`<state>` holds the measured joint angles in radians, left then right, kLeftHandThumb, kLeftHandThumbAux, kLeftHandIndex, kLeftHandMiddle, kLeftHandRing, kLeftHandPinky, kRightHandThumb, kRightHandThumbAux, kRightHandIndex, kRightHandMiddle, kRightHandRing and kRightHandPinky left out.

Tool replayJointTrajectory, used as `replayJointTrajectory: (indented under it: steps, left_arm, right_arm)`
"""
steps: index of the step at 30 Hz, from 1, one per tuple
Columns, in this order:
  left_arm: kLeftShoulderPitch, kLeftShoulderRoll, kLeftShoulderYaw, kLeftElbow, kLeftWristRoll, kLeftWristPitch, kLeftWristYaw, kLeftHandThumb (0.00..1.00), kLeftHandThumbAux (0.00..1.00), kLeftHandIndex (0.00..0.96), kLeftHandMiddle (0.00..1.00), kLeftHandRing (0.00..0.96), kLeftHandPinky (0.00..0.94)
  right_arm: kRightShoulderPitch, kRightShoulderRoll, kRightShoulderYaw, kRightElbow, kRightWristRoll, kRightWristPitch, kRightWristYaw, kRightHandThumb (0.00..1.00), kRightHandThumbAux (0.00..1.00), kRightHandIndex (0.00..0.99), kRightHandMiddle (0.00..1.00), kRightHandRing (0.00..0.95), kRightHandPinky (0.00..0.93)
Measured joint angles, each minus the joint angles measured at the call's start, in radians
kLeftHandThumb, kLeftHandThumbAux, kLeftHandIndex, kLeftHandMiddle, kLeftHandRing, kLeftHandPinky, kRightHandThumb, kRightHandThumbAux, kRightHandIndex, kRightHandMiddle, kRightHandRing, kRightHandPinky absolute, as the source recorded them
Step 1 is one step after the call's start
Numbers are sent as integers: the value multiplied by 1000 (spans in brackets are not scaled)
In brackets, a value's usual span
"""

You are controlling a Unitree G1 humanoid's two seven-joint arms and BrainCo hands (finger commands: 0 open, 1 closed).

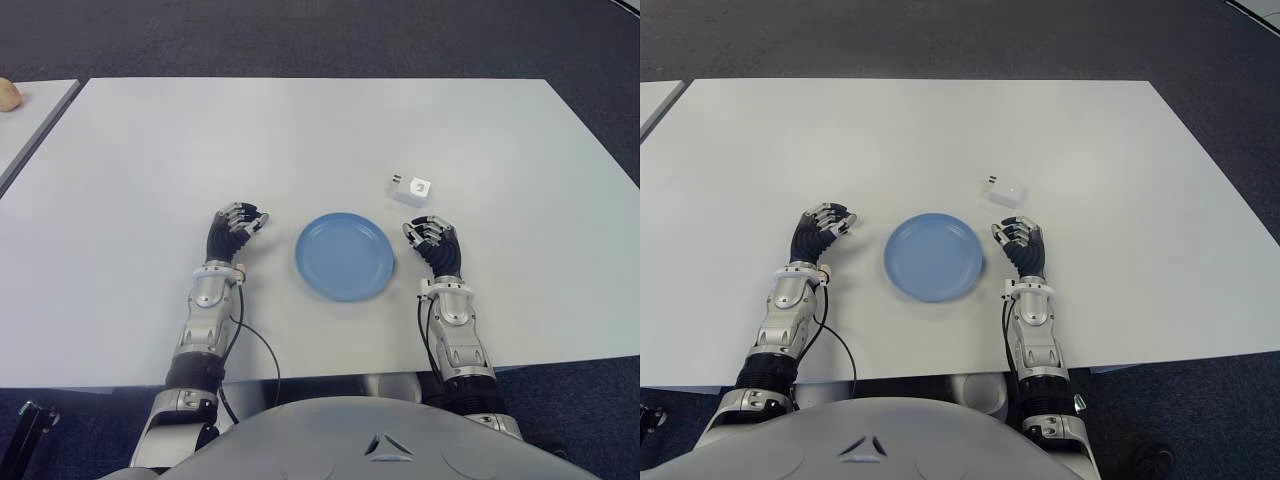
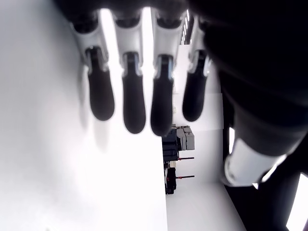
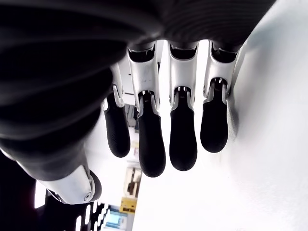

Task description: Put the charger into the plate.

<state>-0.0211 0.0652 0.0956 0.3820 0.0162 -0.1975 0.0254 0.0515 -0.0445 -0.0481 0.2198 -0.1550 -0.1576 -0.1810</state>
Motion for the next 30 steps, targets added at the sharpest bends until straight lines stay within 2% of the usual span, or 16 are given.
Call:
replayJointTrajectory:
  steps: [14, 22, 23, 25, 27, 30]
  left_arm:
    - [8, -1, -2, -13, 4, 0, 0, 704, 723, 427, 463, 467, 464]
    - [15, -2, -7, -24, 4, 6, 0, 704, 723, 426, 464, 470, 469]
    - [15, -2, -8, -25, 4, 7, 0, 704, 723, 426, 464, 471, 469]
    - [16, -2, -8, -25, 4, 7, 0, 704, 723, 426, 467, 472, 469]
    - [17, -2, -8, -25, 4, 6, 0, 704, 722, 426, 469, 473, 471]
    - [17, -5, -11, -25, 4, 6, 0, 704, 722, 426, 471, 474, 473]
  right_arm:
    - [0, -6, 0, 5, 0, -7, 1, 705, 729, 430, 603, 605, 590]
    - [-19, -40, 7, 20, -24, -59, 7, 704, 729, 427, 595, 610, 595]
    - [-26, -49, 7, 21, -32, -63, 7, 703, 728, 426, 579, 598, 579]
    - [-44, -67, 10, 11, -55, -60, 4, 762, 712, 395, 545, 565, 530]
    - [-68, -87, 17, -14, -94, -50, -5, 804, 694, 411, 500, 499, 472]
    - [-113, -124, 30, -39, -168, -54, -34, 618, 615, 243, 370, 367, 350]
